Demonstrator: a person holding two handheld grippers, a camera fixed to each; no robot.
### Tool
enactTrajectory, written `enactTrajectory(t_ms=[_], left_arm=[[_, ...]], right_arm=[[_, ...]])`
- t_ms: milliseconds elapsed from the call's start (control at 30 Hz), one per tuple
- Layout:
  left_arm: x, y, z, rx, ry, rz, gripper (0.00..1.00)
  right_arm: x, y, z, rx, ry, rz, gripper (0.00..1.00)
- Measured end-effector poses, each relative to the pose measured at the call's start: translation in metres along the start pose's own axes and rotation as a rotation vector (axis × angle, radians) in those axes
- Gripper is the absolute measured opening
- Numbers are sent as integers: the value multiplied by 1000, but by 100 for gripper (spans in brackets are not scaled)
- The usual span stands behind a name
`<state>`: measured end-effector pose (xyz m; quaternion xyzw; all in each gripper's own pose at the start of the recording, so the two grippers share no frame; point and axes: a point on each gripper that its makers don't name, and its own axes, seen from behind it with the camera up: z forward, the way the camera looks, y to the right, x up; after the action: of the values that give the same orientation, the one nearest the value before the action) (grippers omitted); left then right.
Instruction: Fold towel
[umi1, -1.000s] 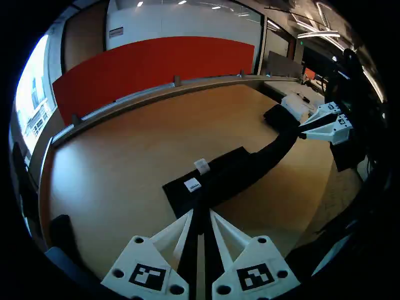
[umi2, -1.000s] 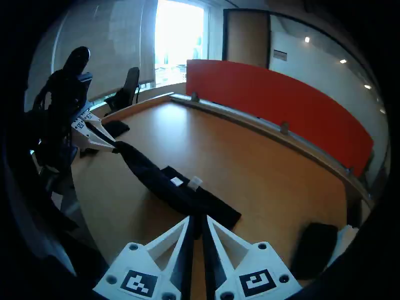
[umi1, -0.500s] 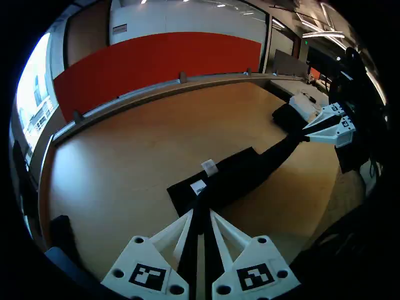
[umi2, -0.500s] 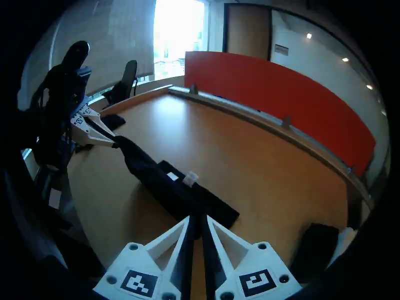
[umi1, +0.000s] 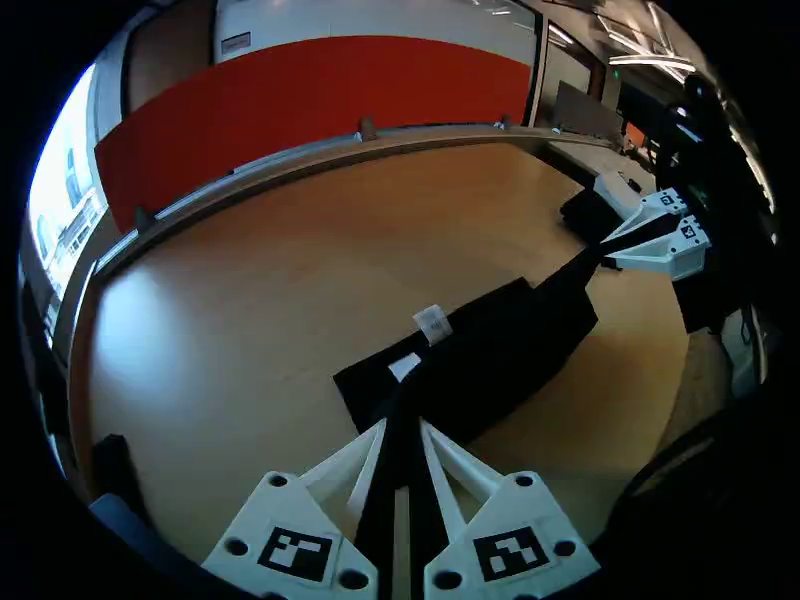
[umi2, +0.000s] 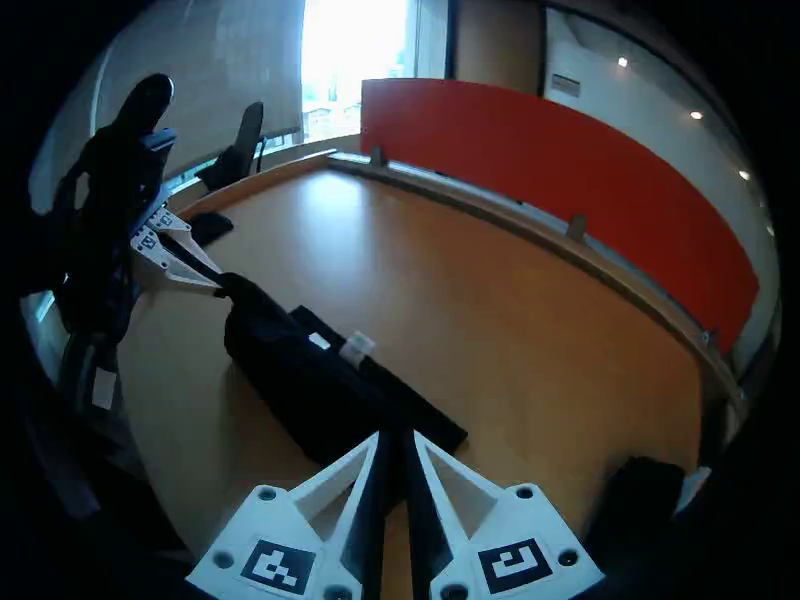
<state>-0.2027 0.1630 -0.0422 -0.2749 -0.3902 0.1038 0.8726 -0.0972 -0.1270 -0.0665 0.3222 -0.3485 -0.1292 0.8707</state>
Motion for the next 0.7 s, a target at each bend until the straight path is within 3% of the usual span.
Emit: enactTrajectory(t_ms=[700], left_arm=[[-20,-8,53,-3,-71,6,8]], right_arm=[[-39,13,47,22,-105,44,10]])
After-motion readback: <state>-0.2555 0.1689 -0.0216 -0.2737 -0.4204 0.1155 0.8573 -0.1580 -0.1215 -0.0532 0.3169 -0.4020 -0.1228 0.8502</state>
